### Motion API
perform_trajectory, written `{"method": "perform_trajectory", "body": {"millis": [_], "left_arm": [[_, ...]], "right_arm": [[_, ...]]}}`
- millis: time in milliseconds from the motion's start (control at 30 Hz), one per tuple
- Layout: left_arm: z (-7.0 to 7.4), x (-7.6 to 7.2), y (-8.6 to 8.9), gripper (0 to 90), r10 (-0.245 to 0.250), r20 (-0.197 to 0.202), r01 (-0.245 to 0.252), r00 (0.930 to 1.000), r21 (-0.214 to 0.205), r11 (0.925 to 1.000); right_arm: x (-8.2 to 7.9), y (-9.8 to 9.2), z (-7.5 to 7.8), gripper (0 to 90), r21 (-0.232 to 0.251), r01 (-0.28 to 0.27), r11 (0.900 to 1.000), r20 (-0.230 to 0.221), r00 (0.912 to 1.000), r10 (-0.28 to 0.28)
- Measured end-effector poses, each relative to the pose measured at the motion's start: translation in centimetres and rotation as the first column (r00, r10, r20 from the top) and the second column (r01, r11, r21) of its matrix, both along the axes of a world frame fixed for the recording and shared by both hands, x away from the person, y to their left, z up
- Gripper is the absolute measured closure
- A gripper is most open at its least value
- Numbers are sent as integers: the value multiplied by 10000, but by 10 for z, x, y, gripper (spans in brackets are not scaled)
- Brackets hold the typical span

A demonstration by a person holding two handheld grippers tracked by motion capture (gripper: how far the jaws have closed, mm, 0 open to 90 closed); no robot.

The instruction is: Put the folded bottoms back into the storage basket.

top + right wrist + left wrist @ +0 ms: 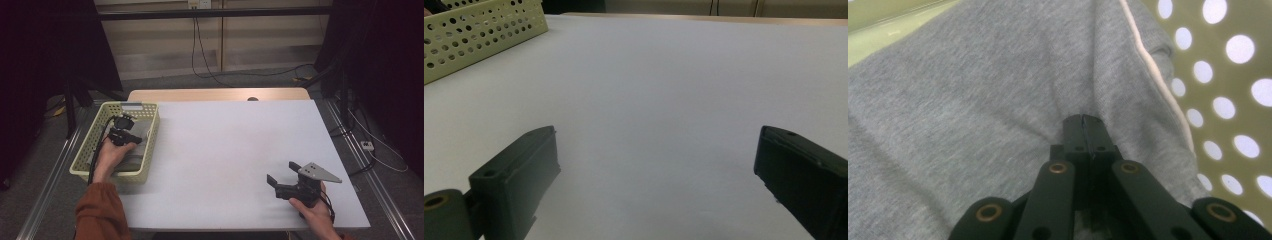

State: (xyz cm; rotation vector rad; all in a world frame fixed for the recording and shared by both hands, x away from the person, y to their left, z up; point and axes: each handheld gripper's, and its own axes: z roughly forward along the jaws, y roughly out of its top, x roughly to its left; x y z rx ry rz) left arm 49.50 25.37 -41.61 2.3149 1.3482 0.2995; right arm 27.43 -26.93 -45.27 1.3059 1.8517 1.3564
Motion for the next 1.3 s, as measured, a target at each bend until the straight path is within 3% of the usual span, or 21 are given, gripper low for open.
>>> {"method": "perform_trajectory", "body": {"millis": [167,300,467,667,767,833,900,933,967,1033,1133,1233,1300], "left_arm": [[2,-1,2,887,389,49,-387,9992,-405,9984],[5,-2,3,821,512,296,-496,9983,-502,9975],[11,-5,3,644,751,979,-715,9924,-390,9967],[17,-9,5,410,898,1508,-808,9845,-649,9946],[23,-12,7,322,1326,1780,-1176,9751,-923,9888],[28,-16,10,298,1394,2130,-1133,9671,-1300,9850],[33,-19,10,247,1469,2456,-1154,9582,-1380,9837],[34,-21,10,196,1441,2556,-1119,9560,-1364,9843],[36,-22,10,141,1358,2511,-1021,9584,-1428,9845],[39,-26,12,67,1251,2570,-800,9583,-1789,9806],[44,-33,10,65,1353,3185,-811,9382,-1778,9807],[47,-40,9,62,1157,3619,-546,9250,-1750,9831],[49,-44,10,62,1266,3836,-551,9148,-1920,9798]], "right_arm": [[0,-1,0,38,-5,16,10000,-9,10000,-16],[0,-2,0,38,-3,17,10000,-2,10000,-17],[0,-2,-1,38,40,35,10000,-36,10000,-35],[1,-4,-1,38,96,67,9999,-48,10000,-67],[1,-4,-1,39,101,63,9999,-49,10000,-63],[1,-4,-2,39,114,82,9999,-79,9999,-81],[1,-5,-2,39,119,113,9999,-109,9999,-112],[0,-5,-2,39,152,128,9998,-100,9999,-127],[0,-6,-2,39,150,140,9998,-92,9999,-139],[0,-6,-2,39,142,156,9998,-86,9998,-155],[1,-5,-2,39,125,144,9998,-81,9999,-142],[1,-5,-2,39,112,169,9998,-77,9998,-168],[1,-6,-1,39,104,197,9998,-70,9998,-197]]}}
